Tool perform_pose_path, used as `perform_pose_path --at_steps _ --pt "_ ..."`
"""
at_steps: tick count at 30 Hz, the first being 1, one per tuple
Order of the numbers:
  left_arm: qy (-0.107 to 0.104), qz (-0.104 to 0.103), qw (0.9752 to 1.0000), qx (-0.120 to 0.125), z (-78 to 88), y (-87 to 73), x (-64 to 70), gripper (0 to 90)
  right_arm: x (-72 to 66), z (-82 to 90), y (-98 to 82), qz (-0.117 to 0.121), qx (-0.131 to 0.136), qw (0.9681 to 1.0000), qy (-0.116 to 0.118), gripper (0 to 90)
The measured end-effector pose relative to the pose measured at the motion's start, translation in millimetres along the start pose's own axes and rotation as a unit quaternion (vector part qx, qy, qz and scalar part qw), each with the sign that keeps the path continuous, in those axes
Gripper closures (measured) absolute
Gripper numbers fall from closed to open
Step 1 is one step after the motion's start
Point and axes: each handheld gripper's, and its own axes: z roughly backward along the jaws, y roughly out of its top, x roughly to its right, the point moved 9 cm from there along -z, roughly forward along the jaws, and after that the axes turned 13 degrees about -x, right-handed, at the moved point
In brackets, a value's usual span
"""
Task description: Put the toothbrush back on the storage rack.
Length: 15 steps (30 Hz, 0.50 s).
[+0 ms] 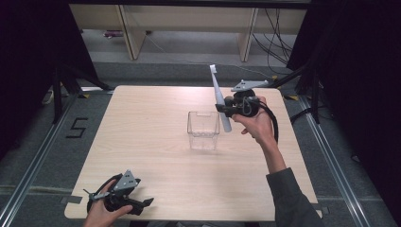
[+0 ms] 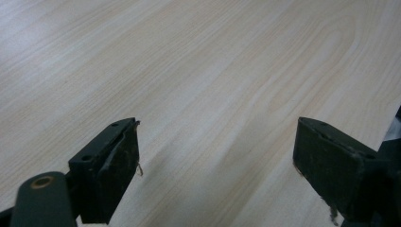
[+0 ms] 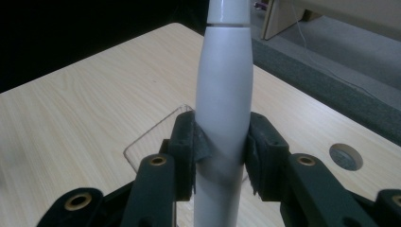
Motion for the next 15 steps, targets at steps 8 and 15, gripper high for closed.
perform_pose_path --at_steps 8,15 --pt "0.000 -0.001 1.0000 0.000 0.4 -0.2 0.1 14.9 -13.3 -11.6 16.7 0.023 -0.006 0.9997 0.012 66.9" --pt "0.001 -0.001 1.0000 0.001 0.5 -0.2 -0.2 14.9 -19.6 -25.2 19.0 0.015 -0.026 0.9994 0.019 66.9"
